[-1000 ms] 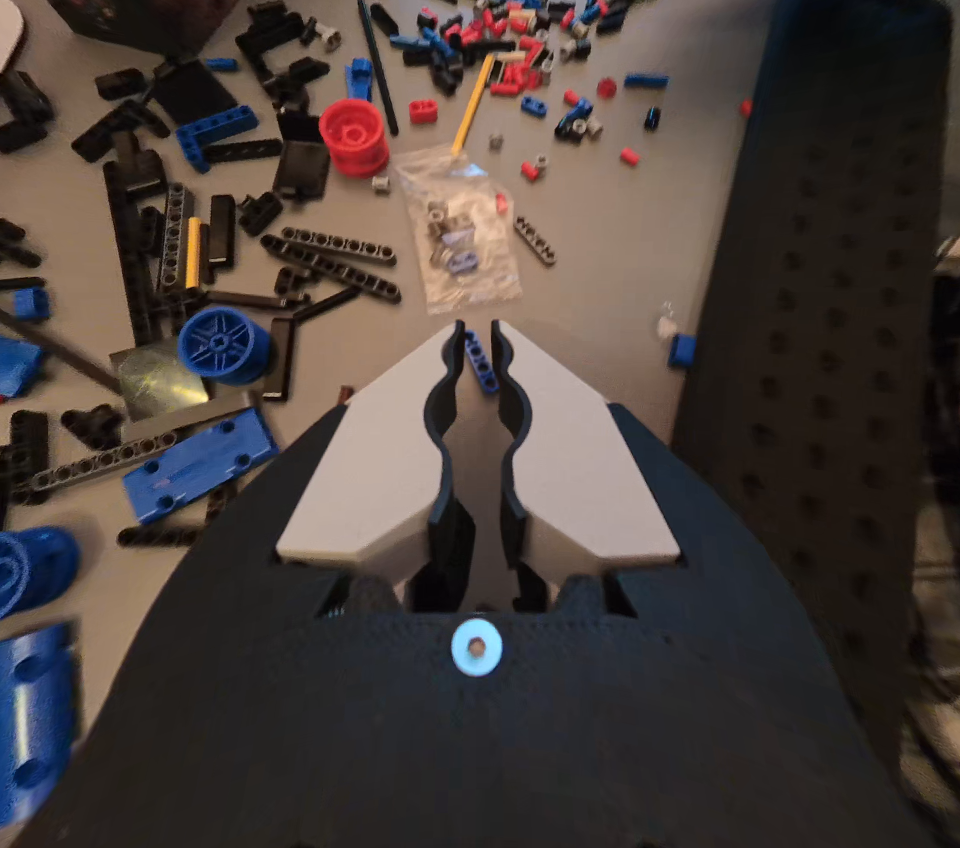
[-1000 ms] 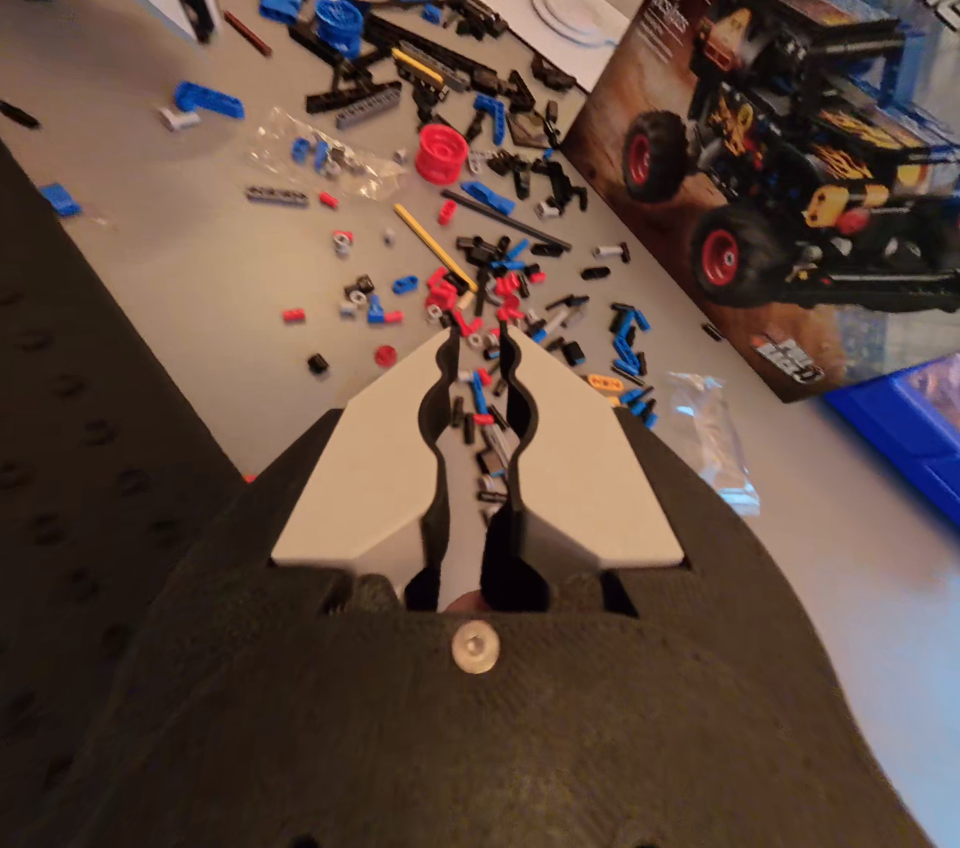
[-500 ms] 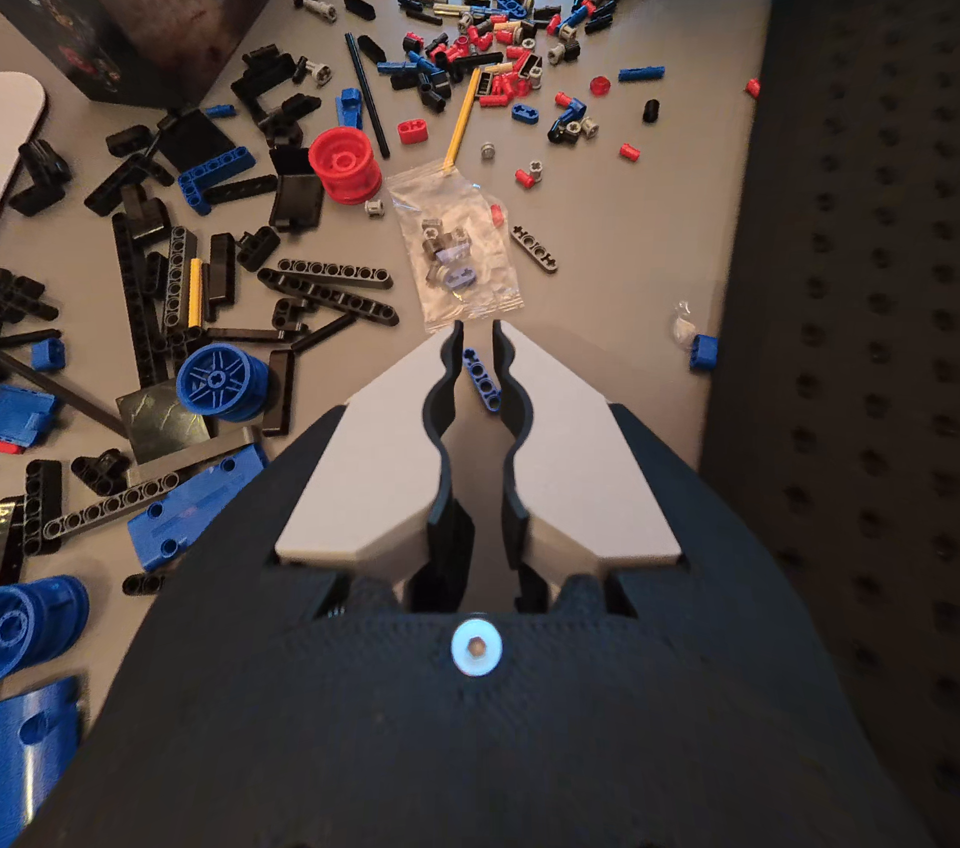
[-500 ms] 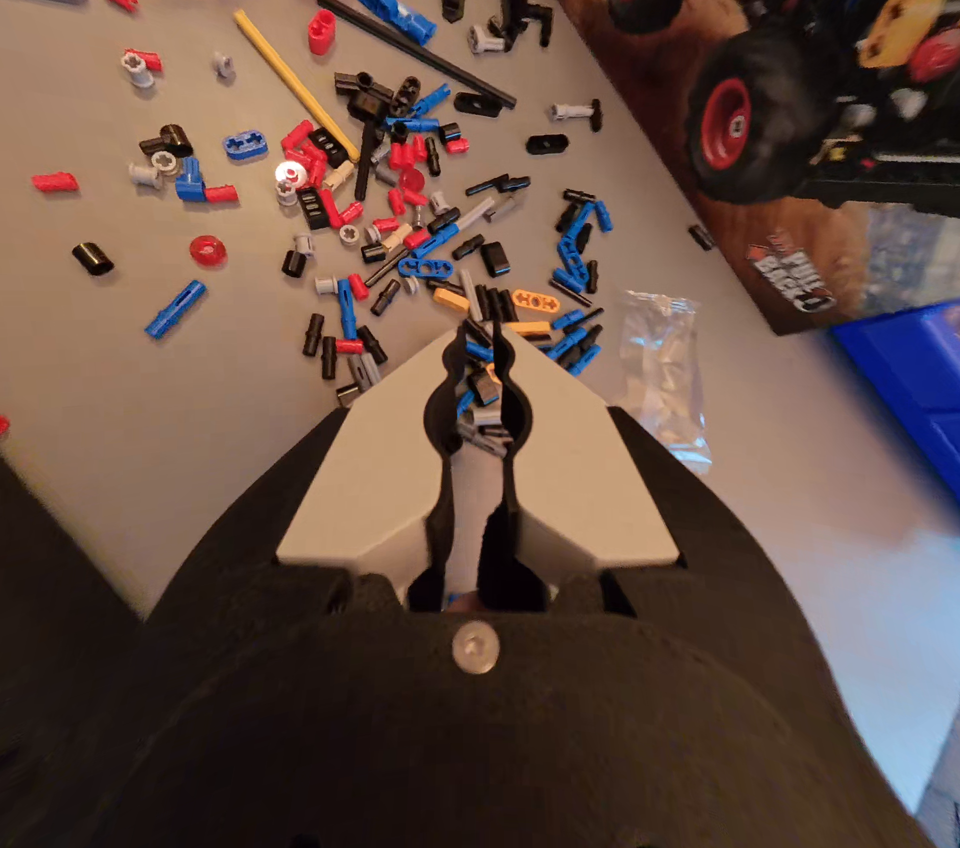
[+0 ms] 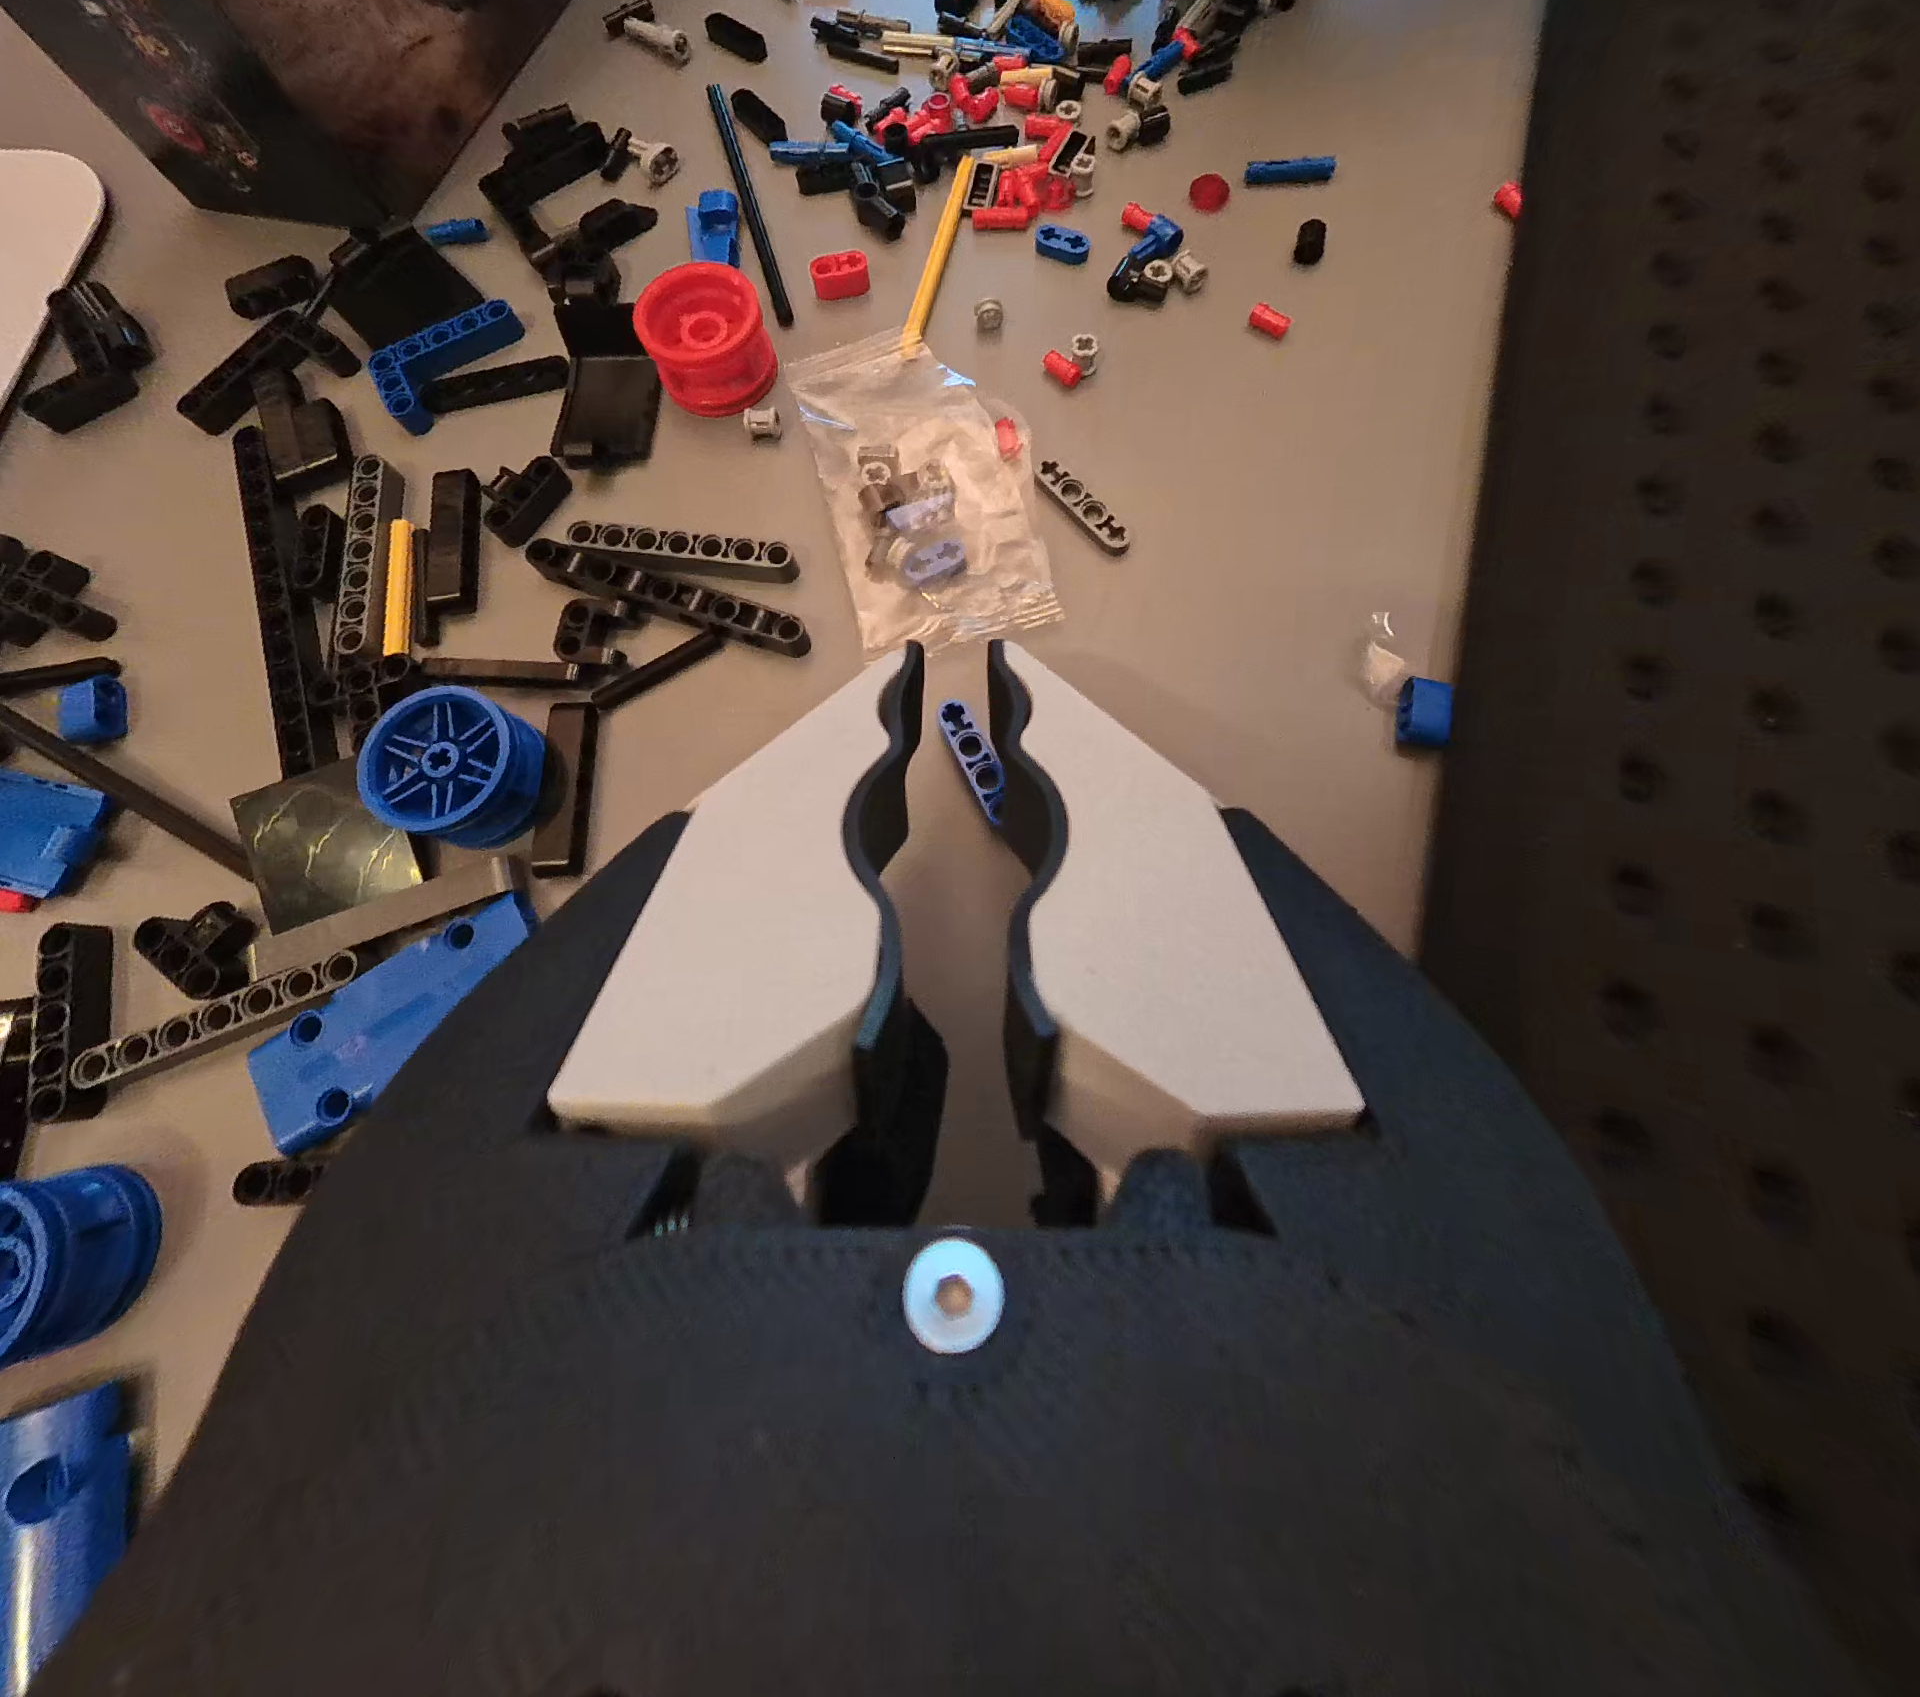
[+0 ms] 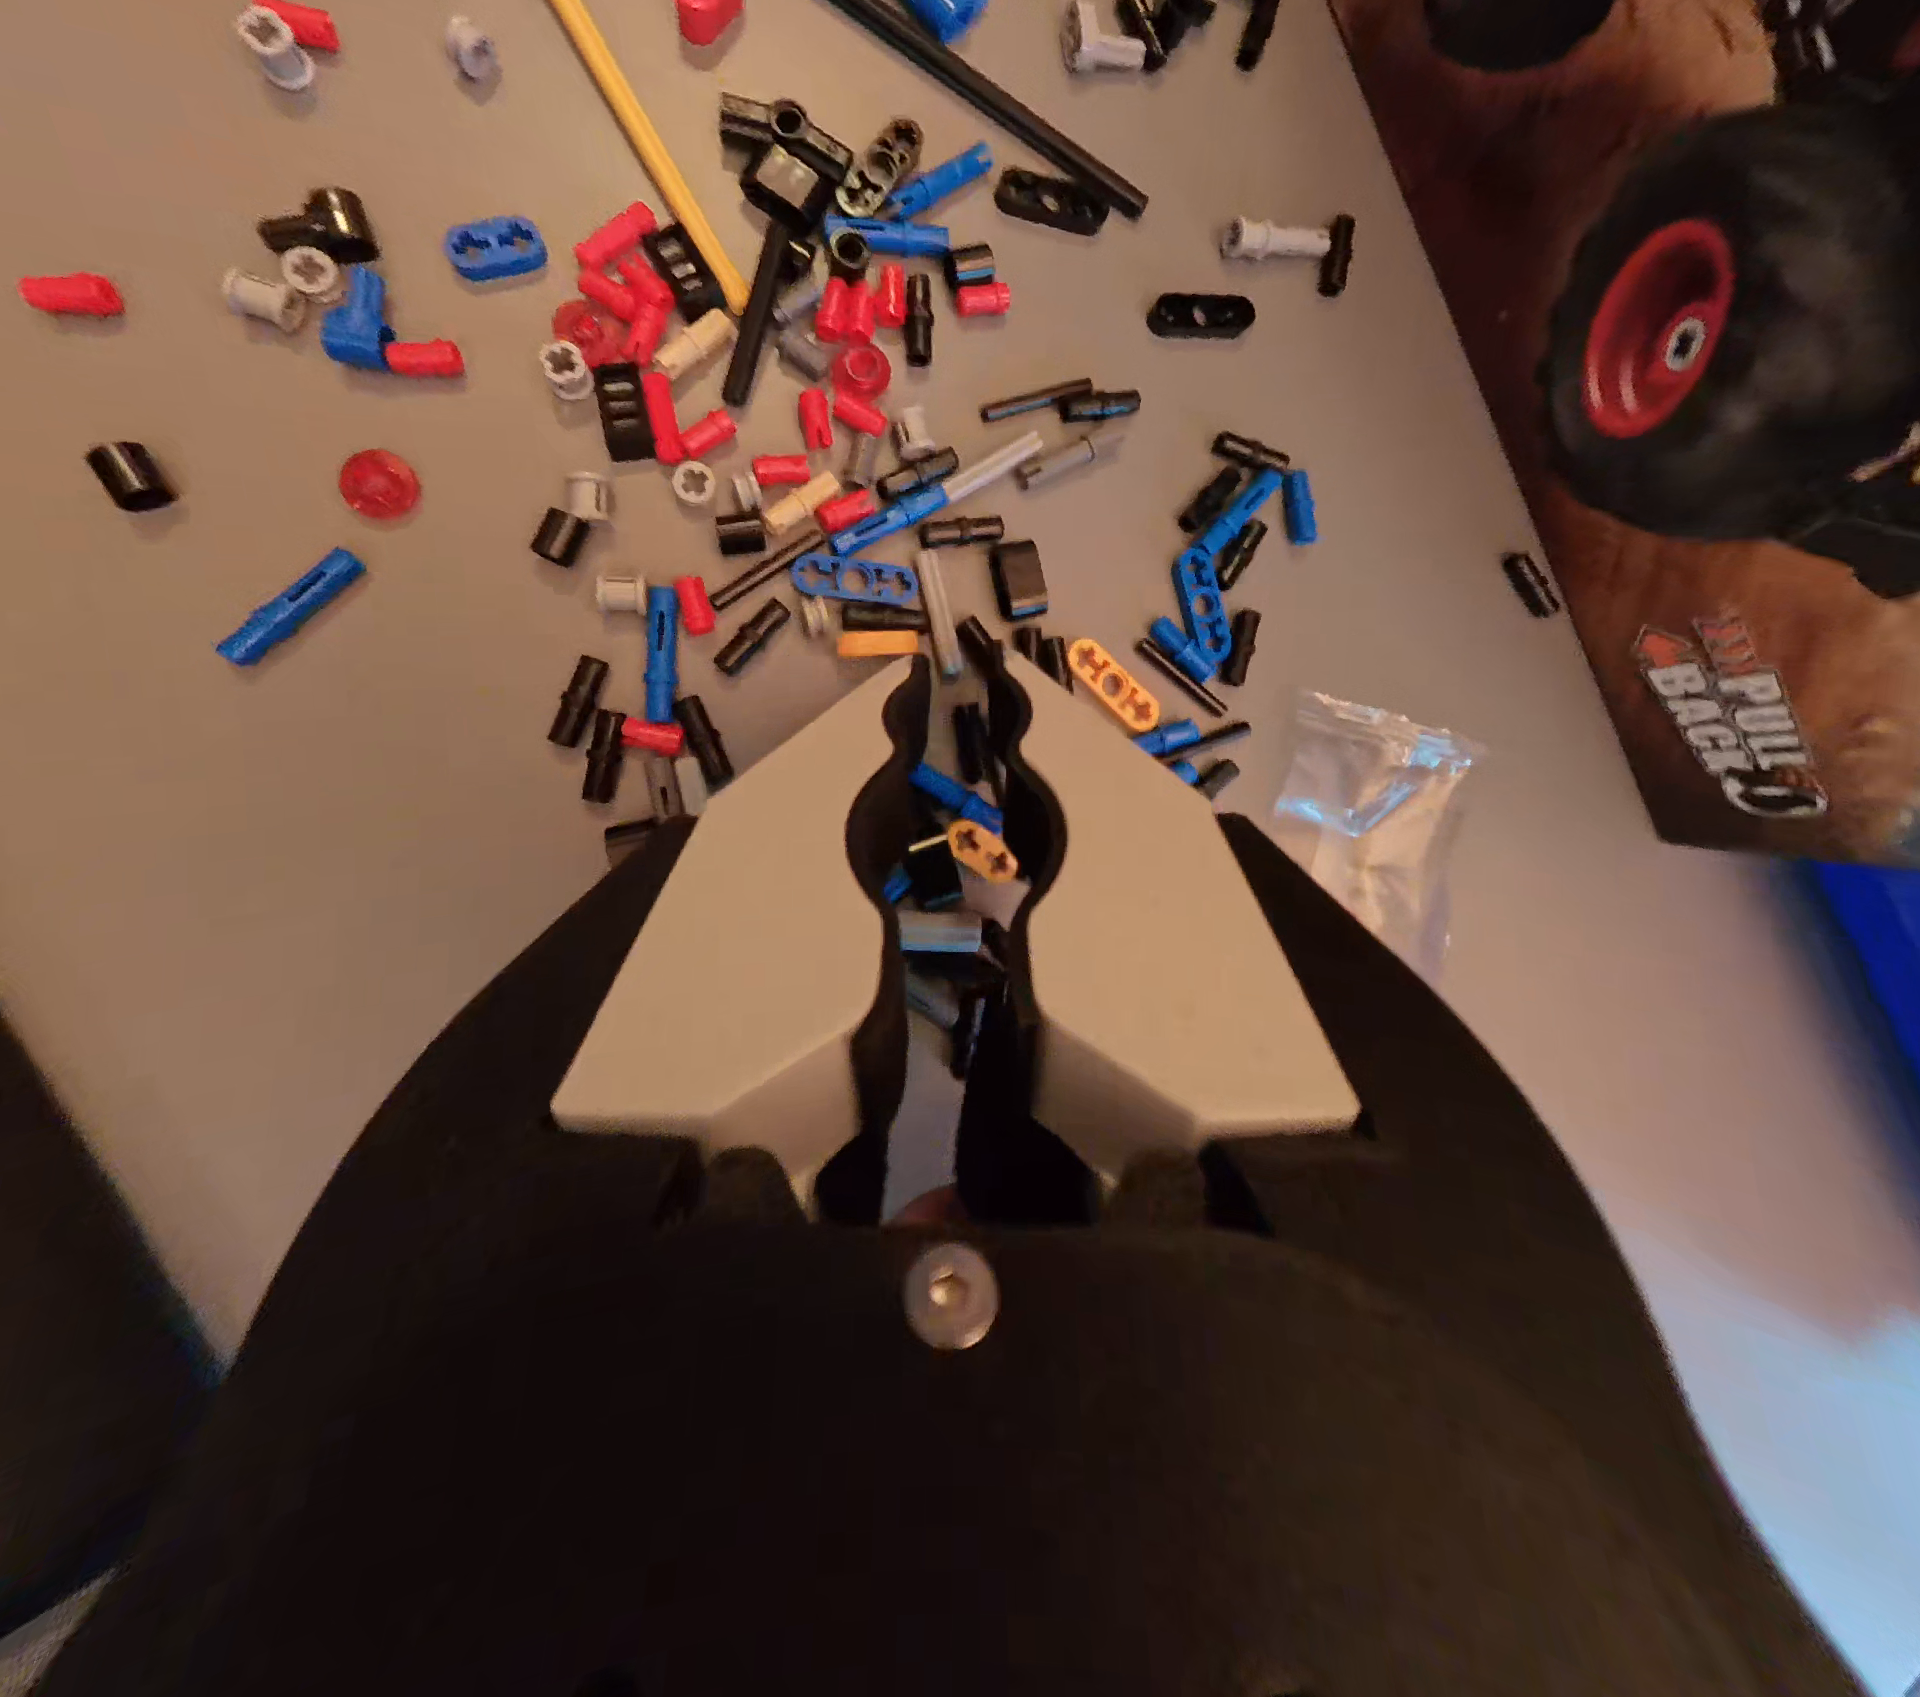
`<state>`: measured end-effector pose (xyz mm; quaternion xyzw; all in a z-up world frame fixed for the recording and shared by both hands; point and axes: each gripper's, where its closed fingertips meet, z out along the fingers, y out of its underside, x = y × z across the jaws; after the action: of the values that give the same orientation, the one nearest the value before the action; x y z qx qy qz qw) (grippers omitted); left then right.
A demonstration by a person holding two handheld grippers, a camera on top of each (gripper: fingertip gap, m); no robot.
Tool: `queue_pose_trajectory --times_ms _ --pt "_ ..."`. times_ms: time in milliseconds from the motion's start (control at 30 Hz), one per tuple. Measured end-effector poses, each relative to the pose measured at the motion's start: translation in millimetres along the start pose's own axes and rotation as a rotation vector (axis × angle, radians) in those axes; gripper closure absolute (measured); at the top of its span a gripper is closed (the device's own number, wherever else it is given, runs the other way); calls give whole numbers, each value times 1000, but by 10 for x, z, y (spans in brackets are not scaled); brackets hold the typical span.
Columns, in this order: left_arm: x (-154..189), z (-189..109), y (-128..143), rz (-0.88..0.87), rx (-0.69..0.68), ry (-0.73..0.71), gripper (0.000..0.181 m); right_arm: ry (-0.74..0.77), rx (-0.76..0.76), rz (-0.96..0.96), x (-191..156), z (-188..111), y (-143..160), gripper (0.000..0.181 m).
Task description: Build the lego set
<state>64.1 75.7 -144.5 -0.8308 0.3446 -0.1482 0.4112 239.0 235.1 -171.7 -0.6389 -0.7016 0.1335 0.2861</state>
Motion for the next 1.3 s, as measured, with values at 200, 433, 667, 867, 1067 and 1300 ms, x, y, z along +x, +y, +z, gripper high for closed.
queue_pose_trajectory --times_ms 200,433,667,867,1067,1300 --pt "-1 -4 -2 1 3 -1 171 -61 -22 -26 -12 43 -35 174" --pt "-4 -9 2 -1 6 0 170 -112 -7 47 -28 51 -35 178" --pt "-46 -62 -108 10 55 -32 169 -101 66 72 -45 -37 -129 179" --pt "-115 -183 -401 136 161 -156 160 -89 261 27 -288 -406 -772 179" --pt "-14 -214 -751 398 231 -294 153 -211 415 -34 -801 -482 -1498 178" --pt "132 -142 -805 619 217 -373 159 -359 450 -47 -1193 -314 -1843 179"
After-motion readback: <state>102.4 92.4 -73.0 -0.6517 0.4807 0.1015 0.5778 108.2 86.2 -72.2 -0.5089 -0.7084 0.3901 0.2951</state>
